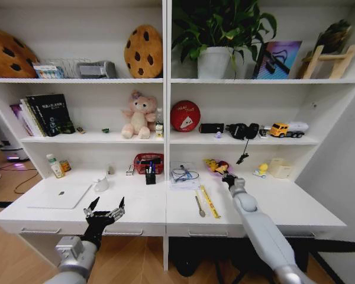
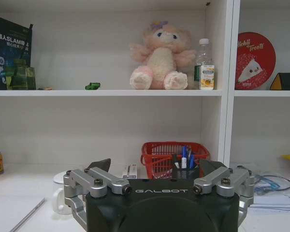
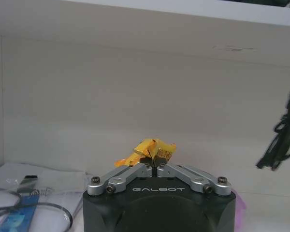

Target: Organize the objects on the table.

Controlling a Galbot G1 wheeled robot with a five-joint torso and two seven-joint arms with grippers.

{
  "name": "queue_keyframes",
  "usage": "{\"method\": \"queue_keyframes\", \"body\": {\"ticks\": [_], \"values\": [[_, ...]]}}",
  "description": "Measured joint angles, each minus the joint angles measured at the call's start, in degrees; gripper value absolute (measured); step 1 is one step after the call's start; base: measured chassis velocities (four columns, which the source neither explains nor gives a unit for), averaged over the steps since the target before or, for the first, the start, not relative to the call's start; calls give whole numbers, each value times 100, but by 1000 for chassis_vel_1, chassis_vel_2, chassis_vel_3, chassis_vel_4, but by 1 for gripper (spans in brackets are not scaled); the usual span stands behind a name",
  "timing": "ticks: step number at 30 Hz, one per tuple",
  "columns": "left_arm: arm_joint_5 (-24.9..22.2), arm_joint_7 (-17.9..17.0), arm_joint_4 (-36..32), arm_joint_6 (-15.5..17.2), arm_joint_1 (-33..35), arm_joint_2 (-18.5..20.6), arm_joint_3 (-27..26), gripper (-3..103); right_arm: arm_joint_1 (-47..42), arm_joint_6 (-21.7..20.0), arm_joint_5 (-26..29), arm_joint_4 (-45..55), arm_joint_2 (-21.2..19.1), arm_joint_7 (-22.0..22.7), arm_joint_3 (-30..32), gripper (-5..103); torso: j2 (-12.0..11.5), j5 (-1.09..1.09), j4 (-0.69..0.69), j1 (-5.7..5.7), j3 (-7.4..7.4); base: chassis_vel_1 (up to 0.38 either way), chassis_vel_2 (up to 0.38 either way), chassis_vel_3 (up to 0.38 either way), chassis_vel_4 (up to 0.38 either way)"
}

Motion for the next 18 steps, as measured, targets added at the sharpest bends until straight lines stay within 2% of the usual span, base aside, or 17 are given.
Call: {"method": "queue_keyframes", "body": {"ticks": [5, 14, 18], "values": [[0, -1, 0, 0, 0, 0, 0, 100, 742, -226, -62, -765, 122, 115, -174, 0, 0, -2, -2, 0, -1, 0, 0, 0, 0], [0, -1, 0, 0, 0, 0, 0, 100, 1744, -230, -259, -1938, 158, 173, -153, 0, 0, -3, -2, 0, -1, 0, 0, 0, 0], [0, -2, 0, 0, 0, 0, 0, 100, 1875, -237, -274, -2086, 170, 173, -141, 0, 0, -2, -3, 0, -1, 0, 0, 0, 0]]}}
